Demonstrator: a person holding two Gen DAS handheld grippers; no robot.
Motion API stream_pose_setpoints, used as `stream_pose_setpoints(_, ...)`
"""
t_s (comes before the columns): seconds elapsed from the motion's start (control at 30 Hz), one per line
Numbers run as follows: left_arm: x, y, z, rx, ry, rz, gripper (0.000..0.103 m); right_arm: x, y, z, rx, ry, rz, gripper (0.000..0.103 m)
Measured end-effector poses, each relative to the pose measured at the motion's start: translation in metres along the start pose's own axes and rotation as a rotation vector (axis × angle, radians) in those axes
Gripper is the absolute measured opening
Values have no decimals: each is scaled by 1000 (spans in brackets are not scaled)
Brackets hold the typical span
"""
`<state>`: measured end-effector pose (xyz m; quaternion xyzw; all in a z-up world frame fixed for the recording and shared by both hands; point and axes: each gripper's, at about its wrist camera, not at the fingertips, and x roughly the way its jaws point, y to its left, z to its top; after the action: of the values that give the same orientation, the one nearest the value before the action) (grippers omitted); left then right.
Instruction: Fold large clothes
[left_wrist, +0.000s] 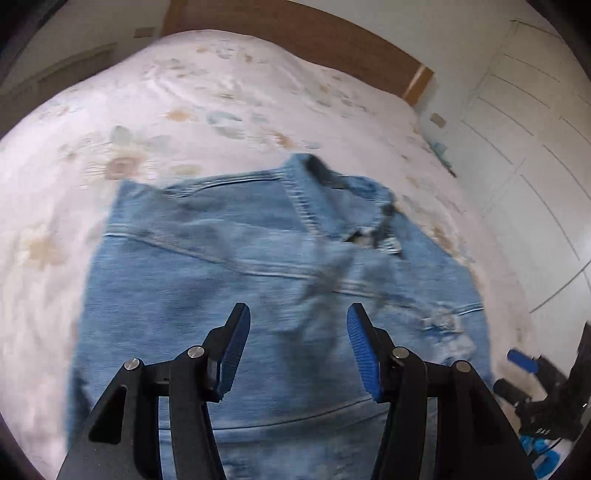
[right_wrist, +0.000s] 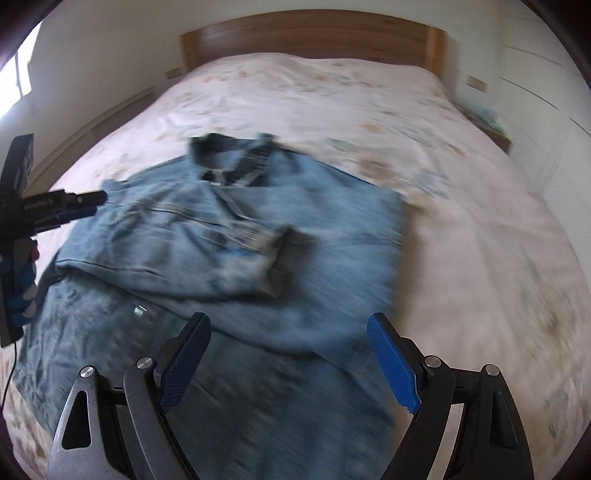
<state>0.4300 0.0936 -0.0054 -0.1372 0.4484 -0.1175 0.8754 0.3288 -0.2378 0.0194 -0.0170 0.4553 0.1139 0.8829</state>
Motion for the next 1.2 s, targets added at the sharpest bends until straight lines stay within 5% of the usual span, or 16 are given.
stream_pose_setpoints(0.17,0,18,-22,67,37,95,49,52,76,37,-94,20,92,87)
stream_pose_setpoints(0.3,4,38,-41,71,71,108,49,98,102,45,-98,90,116,87)
stream_pose_setpoints(0.37,2,50,-44,57,79,89,49,118,100,38,-120,142,75,87)
stream_pose_setpoints(0.6,-11,45,-17,90,21,83,52,101,96,47,-205,103,10,85)
stream_pose_setpoints(0.8,18,44,15,45,7,113,57,107,130,94,-270,19,50,86)
stream_pose_setpoints(0.97,42,63,18,13,50,142,58,146,150,107,-286,59,96,86)
stream_pose_setpoints(1.07,41,72,10,26,47,127,58,167,138,100,-263,116,66,86)
stream_pose_setpoints(1.2,25,71,2,59,35,195,58,162,94,89,-190,133,33,86)
